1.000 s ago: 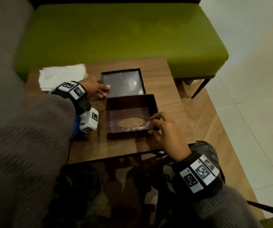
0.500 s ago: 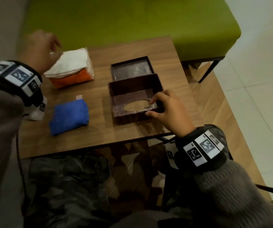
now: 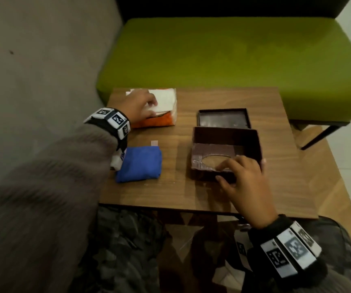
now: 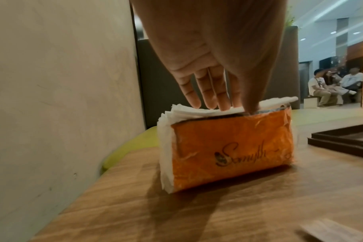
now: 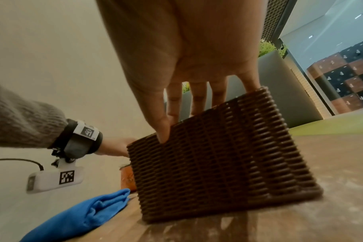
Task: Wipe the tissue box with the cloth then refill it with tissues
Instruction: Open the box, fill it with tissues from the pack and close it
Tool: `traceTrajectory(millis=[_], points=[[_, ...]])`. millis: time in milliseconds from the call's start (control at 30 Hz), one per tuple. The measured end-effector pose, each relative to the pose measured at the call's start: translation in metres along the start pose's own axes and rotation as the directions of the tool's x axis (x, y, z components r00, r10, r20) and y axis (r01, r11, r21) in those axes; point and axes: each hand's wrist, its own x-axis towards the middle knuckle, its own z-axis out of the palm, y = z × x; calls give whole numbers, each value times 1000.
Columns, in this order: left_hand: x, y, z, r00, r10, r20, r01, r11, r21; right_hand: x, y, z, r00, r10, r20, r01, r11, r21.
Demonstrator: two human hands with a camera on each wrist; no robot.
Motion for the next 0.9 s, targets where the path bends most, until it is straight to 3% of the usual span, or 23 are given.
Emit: traceTrajectory(millis=[233,433,667,900], points=[[7,-9,6,988,-19,152,22,1000,-18,-11,-3,17,990,-53,-129,62,996,69],[12,-7,15,988,-49,147,41,998,57,-8,3,25,973,-55,-226,94,982,164],[17,-9,17,991,-29,131,10,989,144,-6,4,25,976,-36,-214,72,984,162],[20,-17,0,990,-62,127,56,997,50,-5,6,27,976,-38,-212,74,983,166]])
